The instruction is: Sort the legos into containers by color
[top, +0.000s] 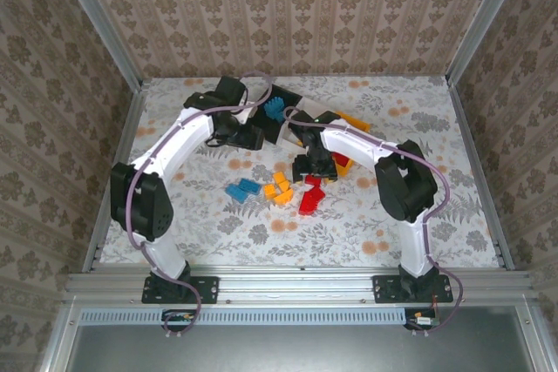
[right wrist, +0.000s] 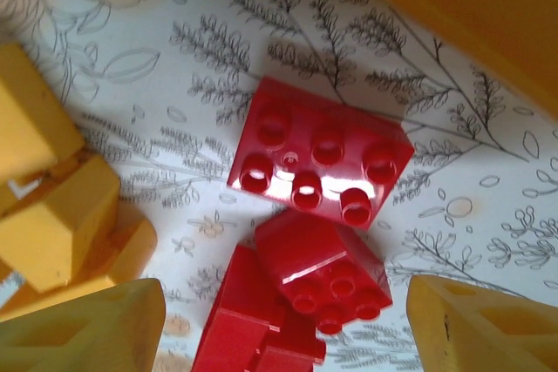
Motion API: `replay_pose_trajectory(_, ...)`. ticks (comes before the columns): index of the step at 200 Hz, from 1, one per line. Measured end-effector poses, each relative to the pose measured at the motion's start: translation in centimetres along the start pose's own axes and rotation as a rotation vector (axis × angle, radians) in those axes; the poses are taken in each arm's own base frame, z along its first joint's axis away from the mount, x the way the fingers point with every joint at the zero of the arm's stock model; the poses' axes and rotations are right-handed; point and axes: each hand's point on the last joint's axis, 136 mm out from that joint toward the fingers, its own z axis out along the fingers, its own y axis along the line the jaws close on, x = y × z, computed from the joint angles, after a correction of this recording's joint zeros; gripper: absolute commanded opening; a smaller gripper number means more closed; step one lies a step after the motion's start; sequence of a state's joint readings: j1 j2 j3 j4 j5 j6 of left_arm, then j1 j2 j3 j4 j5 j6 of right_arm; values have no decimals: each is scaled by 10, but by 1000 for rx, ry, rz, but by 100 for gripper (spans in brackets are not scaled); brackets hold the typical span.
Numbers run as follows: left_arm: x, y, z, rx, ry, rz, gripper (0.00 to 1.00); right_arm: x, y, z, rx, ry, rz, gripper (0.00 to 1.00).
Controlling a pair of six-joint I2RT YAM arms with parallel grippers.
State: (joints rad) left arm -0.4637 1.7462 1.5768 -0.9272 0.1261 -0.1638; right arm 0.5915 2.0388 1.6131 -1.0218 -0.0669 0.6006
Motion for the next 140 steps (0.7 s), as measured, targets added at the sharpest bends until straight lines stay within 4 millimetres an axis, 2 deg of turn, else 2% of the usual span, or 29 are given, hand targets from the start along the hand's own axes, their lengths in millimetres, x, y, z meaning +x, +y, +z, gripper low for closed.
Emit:
replay_pose_trajectory(71,3,2,-21,-20,-27,6,71,-17,4,9,-8,-65,133,74)
replay_pose_trajectory(140,7,2,-20,-22,-15,4,72,-21,-4,17,34,-87,184,73)
